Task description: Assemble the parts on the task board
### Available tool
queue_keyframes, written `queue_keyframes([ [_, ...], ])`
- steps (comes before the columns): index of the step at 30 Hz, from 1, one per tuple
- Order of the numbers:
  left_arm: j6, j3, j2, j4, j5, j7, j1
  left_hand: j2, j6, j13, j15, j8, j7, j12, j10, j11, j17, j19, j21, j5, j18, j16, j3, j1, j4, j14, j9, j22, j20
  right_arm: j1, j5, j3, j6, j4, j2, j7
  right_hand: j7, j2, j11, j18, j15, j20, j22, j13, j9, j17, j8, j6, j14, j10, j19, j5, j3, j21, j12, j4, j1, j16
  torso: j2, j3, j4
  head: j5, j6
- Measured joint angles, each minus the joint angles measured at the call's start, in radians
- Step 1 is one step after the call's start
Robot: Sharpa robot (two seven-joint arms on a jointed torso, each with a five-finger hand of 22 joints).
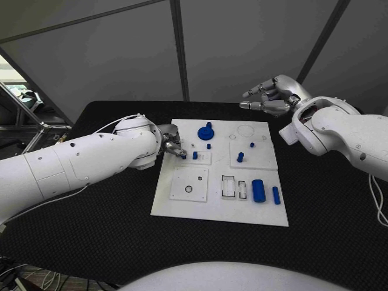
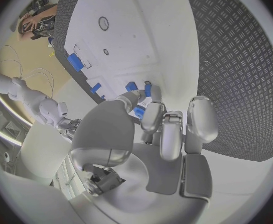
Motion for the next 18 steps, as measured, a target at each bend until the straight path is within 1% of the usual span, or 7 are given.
queue_keyframes([
  [2, 0.002, 0.0, 0.001, -0.001, 0.0, 0.0, 0.0, 0.0, 0.0, 0.0, -0.002, 0.002, 0.0, 0.0, 0.0, 0.0, 0.0, 0.0, 0.0, 0.007, 0.0, 0.0, 0.001, 0.0, 0.001, -0.002, 0.0, 0.0, 0.0, 0.0, 0.0, 0.0, 0.0, 0.0, 0.0, 0.0, 0.0, 0.0, 0.0, 0.0, 0.0, 0.0, 0.0, 0.0, 0.0, 0.0, 0.0, 0.0, 0.0, 0.0, 0.0, 0.0, 0.0, 0.0, 0.0, 0.0, 0.0, 0.0, 0.0, 0.0001, 0.0, 0.0, -0.001],
  [5, 0.005, 0.001, 0.002, -0.003, -0.001, -0.001, 0.001, -0.004, 0.0, 0.0, -0.002, 0.003, 0.0, 0.0, 0.001, 0.0, 0.0, 0.0, 0.0, 0.007, 0.0, 0.0, 0.001, -0.004, 0.001, -0.002, 0.001, 0.0, 0.0, 0.0, 0.0, 0.0, 0.0, 0.0, 0.0, 0.0, 0.0, 0.0, 0.0, 0.0, 0.0, 0.0, 0.0, 0.0, 0.0, 0.0, 0.0, 0.0, 0.0, 0.0, 0.0, 0.0, 0.0, 0.0, 0.0, 0.0, 0.0, 0.0, 0.0, 0.0001, 0.0, 0.0, -0.001],
  [18, 0.019, 0.002, 0.007, -0.009, -0.002, -0.001, 0.002, -0.007, 0.0, 0.0, -0.002, 0.003, 0.0, 0.004, 0.002, 0.001, 0.0, 0.0, 0.0, 0.019, 0.0, 0.004, 0.001, -0.007, 0.001, -0.002, 0.002, 0.001, 0.0, 0.0, 0.0, 0.0, 0.001, 0.0, 0.0, 0.0, 0.0, 0.0, 0.0, 0.0, 0.0, 0.0, 0.0, 0.0, 0.0, 0.0, 0.0, 0.0, 0.0, 0.0, 0.0, 0.0, 0.0, 0.0, 0.0, 0.0, 0.0, 0.0, 0.0, 0.0005, -0.0002, -0.002, -0.005],
])
